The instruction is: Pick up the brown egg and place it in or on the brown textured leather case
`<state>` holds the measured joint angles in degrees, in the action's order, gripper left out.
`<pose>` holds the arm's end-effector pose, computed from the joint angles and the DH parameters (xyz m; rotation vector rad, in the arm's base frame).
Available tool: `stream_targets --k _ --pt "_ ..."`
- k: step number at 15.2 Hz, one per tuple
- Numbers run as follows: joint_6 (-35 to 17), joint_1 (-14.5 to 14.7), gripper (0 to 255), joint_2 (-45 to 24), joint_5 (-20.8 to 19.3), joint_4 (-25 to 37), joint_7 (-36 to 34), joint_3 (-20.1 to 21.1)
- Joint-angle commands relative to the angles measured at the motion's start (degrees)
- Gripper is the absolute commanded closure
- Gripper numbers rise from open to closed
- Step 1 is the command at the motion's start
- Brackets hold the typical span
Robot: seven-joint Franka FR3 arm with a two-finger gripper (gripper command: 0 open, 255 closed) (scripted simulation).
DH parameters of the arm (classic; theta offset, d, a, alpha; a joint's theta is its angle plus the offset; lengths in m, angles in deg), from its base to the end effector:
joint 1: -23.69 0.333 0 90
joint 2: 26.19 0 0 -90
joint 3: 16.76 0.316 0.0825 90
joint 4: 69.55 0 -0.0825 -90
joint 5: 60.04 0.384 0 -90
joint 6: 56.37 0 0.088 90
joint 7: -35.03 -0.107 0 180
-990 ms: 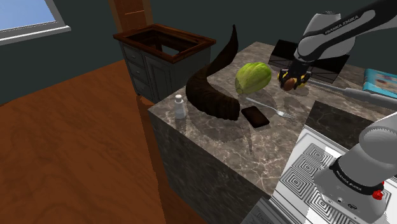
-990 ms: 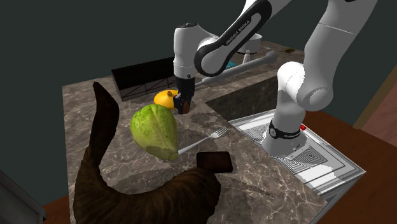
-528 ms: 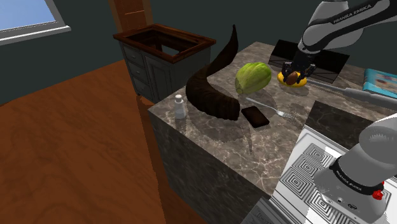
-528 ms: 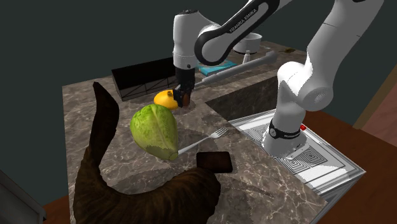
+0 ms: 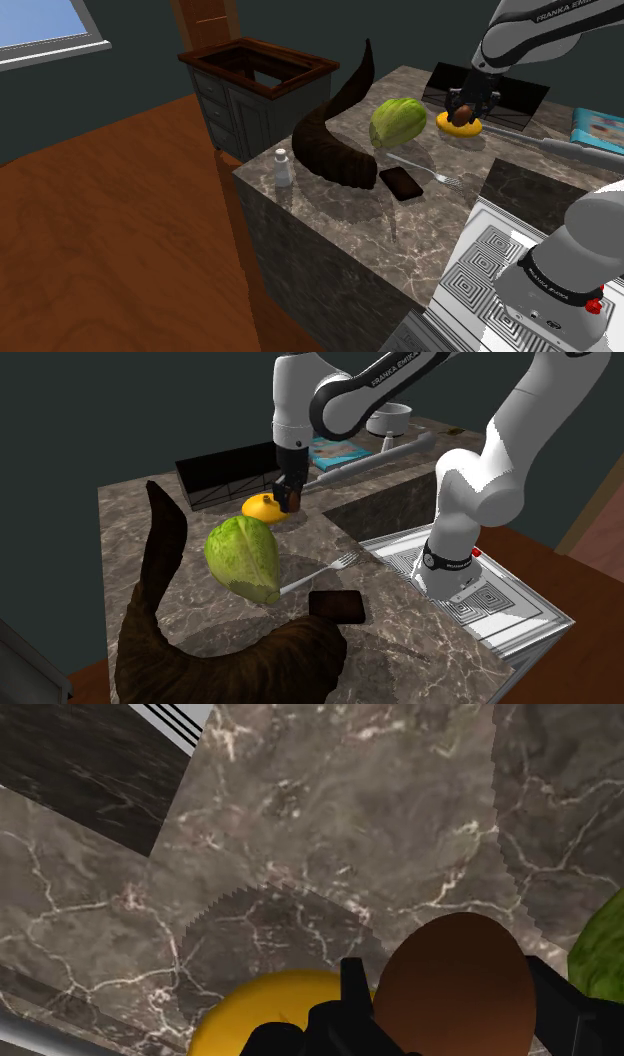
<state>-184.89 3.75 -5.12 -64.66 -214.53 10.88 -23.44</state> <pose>0.3786 -0.1924 0.4111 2.8488 -1.2590 0.1226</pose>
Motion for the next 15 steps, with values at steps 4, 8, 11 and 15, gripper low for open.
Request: stream_targets --k 4,8,11,15 --pt "1.06 2.94 255 5.26 1.47 -4.49 -7.10 5.27" --pt "1.91 5.84 255 8.50 3.53 -7.08 -12.79 9.73" --pt "2.54 8.23 255 10.21 5.41 -8.27 -17.14 13.23" --pt "3.26 11.57 255 11.37 8.08 -8.79 -23.07 18.01"
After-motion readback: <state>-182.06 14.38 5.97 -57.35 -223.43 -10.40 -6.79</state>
